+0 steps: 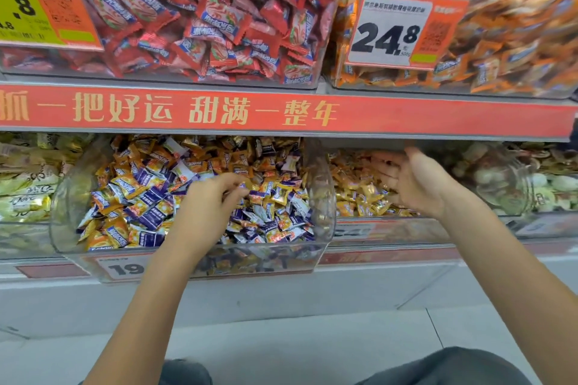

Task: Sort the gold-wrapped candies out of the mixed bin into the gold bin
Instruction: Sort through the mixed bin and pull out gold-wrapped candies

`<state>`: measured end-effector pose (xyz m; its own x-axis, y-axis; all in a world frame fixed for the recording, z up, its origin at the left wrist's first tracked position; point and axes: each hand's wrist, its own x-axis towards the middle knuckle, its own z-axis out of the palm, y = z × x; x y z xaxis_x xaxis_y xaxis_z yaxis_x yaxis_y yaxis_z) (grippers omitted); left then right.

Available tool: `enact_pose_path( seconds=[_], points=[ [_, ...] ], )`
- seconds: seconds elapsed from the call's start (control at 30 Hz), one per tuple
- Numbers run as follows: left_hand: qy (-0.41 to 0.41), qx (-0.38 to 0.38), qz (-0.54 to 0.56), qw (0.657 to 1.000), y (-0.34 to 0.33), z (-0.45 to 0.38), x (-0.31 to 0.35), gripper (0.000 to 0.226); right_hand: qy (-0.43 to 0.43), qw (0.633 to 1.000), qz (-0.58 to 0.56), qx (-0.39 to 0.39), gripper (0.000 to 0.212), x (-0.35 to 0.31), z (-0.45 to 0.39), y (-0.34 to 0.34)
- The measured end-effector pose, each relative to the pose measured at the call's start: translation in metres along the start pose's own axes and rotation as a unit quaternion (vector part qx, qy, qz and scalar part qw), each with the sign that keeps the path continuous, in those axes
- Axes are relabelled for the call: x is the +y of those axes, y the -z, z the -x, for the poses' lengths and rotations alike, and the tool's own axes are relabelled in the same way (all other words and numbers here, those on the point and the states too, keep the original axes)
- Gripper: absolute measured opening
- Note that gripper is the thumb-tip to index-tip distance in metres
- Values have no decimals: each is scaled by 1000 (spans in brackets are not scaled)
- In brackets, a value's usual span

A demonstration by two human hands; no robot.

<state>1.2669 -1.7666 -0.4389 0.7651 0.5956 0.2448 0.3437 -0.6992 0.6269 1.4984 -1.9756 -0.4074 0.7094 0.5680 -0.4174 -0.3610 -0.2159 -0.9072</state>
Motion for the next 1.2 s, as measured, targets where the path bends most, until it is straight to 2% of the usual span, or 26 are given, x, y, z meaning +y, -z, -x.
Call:
enact_pose_path(
  seconds=[0.07,0.1,0.17,0.2,0.23,0.3,0.37,0.43,0.5,0.57,0.63,0.67,0.7,0.77,0.83,0.87,0.93,1.0,1.03,1.07,1.13,1.2],
  points=[
    [31,45,81,995,3,2,9,22,77,994,41,59,48,4,13,-9],
    [52,56,126,989,4,3,16,18,147,981,74,98,37,8,23,-16],
    [80,51,196,976,4,8,30,15,319,923,158,145,17,17,48,-38],
    [91,37,225,969,4,11,36,14,385,893,200,117,15,19,60,-51],
    [103,20,258,960,3,14,42,14,422,870,247,67,23,21,68,-65],
    [131,-10,324,937,2,18,48,12,423,841,335,-29,43,25,67,-89],
    [154,-28,384,910,1,20,50,10,409,837,358,-64,39,30,59,-107],
    [168,-46,418,891,2,20,48,13,382,863,325,-62,25,33,56,-117],
    [176,-74,455,870,6,19,45,33,353,896,262,-62,18,32,56,-117],
    [169,-70,464,867,12,19,40,39,347,919,185,-8,17,29,58,-106],
    [146,-11,397,906,23,19,32,26,365,908,160,130,13,28,54,-85],
    [135,26,353,925,27,20,28,19,360,894,187,193,14,28,50,-73],
    [124,52,314,940,31,21,22,15,341,883,231,224,15,31,46,-63],
    [101,61,257,959,33,23,15,13,309,867,319,226,14,40,43,-54],
    [74,54,187,978,29,23,9,15,363,824,366,234,14,44,46,-62],
    [60,52,145,986,27,24,6,16,411,801,377,217,16,43,50,-73],
    [20,32,48,998,23,22,0,15,452,770,439,98,22,34,54,-100],
    [-33,-29,-48,998,18,18,-4,30,364,711,601,-21,43,27,42,-130],
    [-54,-67,-83,993,13,15,-5,42,299,681,666,-56,57,24,30,-142],
    [-64,-99,-115,986,9,11,-4,52,239,668,699,-88,68,20,20,-150],
    [-67,-143,-171,973,1,2,-2,65,179,663,714,-138,77,14,1,-159],
    [-64,-169,-216,960,-4,-4,-3,65,161,670,706,-163,77,10,-10,-159]
  ],
)
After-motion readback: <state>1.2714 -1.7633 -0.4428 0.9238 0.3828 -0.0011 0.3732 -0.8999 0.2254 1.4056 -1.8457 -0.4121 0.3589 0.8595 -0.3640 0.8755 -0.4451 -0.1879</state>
